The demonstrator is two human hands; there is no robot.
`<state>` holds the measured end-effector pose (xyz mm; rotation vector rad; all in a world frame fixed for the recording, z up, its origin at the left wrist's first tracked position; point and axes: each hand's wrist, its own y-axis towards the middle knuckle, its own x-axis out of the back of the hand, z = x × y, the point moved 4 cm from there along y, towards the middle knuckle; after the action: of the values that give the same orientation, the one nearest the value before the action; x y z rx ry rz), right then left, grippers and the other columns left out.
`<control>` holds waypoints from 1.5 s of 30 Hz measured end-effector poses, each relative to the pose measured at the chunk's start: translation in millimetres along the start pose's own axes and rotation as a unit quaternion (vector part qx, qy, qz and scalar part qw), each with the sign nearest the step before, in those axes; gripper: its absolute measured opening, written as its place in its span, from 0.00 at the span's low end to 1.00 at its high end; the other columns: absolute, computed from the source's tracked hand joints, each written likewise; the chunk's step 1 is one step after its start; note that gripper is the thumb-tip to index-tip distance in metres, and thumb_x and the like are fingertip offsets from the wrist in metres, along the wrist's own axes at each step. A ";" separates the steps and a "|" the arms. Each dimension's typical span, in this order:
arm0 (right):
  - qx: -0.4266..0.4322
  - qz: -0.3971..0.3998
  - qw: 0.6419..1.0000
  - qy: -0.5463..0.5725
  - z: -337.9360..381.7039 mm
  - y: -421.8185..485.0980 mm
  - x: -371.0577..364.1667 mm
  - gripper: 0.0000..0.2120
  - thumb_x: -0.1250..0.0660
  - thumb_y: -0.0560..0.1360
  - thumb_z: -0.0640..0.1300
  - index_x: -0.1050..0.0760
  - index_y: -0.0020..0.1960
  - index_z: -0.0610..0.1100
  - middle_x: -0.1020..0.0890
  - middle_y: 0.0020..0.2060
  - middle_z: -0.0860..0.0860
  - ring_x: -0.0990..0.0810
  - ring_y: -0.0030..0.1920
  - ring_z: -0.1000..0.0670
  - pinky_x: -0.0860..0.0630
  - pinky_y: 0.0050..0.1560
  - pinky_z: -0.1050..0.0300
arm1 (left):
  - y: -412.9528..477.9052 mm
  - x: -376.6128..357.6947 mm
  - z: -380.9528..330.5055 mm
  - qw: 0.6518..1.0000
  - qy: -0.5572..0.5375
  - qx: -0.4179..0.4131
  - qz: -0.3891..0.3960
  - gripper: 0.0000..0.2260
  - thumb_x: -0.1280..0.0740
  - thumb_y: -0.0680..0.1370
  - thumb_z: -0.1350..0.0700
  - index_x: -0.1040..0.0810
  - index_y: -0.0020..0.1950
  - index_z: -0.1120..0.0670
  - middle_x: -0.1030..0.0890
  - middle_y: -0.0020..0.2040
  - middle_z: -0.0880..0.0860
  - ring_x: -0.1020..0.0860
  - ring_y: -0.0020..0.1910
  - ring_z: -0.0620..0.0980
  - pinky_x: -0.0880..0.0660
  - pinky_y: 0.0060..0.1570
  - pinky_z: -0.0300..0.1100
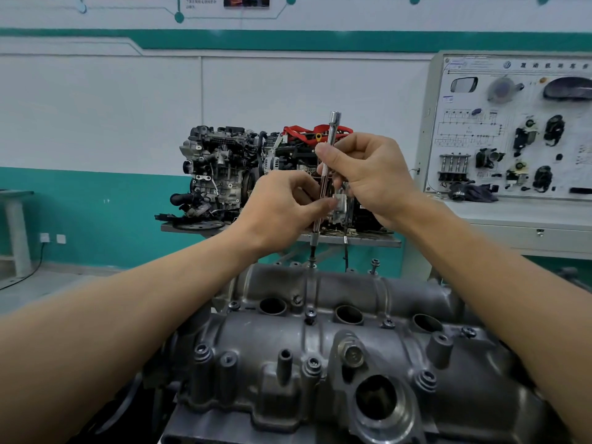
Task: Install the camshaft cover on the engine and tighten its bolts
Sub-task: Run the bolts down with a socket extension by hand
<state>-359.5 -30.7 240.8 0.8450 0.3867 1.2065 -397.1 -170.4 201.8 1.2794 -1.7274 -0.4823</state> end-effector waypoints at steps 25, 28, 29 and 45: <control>0.003 0.054 0.998 -0.018 0.3 -1.2 -3.9 0.06 0.31 0.78 0.41 0.21 0.43 0.41 0.15 0.36 0.48 0.24 0.26 0.54 0.30 0.25 0.64 | -4.0 -4.0 -1.2 0.998 0.013 0.012 0.058 0.14 0.30 0.78 0.48 0.17 0.47 0.60 0.15 0.39 0.57 0.19 0.36 0.52 0.22 0.42 0.50; 0.007 0.018 1.000 -0.011 -2.5 0.3 0.0 0.09 0.25 0.73 0.44 0.23 0.41 0.41 0.17 0.32 0.49 0.24 0.26 0.54 0.30 0.25 0.64 | -2.8 -0.5 -1.5 0.999 0.033 0.007 0.024 0.13 0.25 0.74 0.48 0.18 0.42 0.58 0.16 0.36 0.55 0.20 0.33 0.49 0.20 0.41 0.50; 0.000 0.016 1.000 -0.007 -3.1 0.6 0.4 0.09 0.25 0.73 0.45 0.23 0.42 0.42 0.17 0.32 0.49 0.24 0.26 0.54 0.30 0.25 0.64 | -2.4 -0.2 -1.6 0.999 0.035 0.006 0.022 0.12 0.25 0.75 0.50 0.18 0.41 0.58 0.16 0.36 0.55 0.20 0.33 0.50 0.20 0.41 0.51; -0.016 0.023 1.000 0.001 -7.8 1.0 0.9 0.12 0.24 0.72 0.45 0.19 0.50 0.39 0.20 0.33 0.51 0.26 0.28 0.57 0.30 0.28 0.66 | -3.4 0.4 0.6 0.999 0.021 0.026 0.035 0.14 0.23 0.72 0.49 0.19 0.40 0.59 0.16 0.35 0.56 0.21 0.30 0.47 0.21 0.36 0.45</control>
<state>-365.1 -26.9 236.6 0.8292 0.3510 1.2537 -395.7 -172.1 199.2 1.2538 -1.7526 -0.3689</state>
